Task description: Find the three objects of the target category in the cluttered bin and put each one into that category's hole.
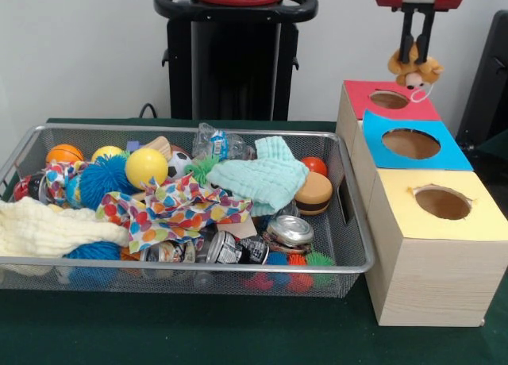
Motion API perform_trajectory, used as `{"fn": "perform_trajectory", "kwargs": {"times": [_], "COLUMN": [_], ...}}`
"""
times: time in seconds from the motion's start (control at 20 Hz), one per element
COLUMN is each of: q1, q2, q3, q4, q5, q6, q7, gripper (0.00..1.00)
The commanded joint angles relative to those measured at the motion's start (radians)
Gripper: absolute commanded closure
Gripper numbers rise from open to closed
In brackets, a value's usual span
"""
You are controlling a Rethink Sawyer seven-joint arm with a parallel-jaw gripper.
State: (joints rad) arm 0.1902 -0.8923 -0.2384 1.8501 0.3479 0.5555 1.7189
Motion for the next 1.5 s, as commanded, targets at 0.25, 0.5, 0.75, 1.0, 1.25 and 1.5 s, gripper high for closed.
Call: {"fn": "perform_trajectory", "kwargs": {"times": [0.25, 0.5, 0.75, 1.0, 1.25, 1.5], "q1": [-0.066, -0.053, -0.043, -0.012, -0.003, -0.023], "q2": [0.002, 0.011, 0.024, 0.041, 0.064, 0.076], "q3": [0.079, 0.075, 0.070, 0.046, 0.037, 0.057], "q4": [0.097, 0.087, 0.075, 0.043, 0.012, 0.018], "q5": [0.024, 0.020, 0.017, 0.007, 0.002, 0.010], "q6": [-0.065, -0.063, -0.067, -0.050, -0.043, -0.066], "q7": [0.169, 0.188, 0.200, 0.229, 0.229, 0.203], "gripper": [1.00, 1.00, 1.00, 1.00, 1.00, 1.00]}}
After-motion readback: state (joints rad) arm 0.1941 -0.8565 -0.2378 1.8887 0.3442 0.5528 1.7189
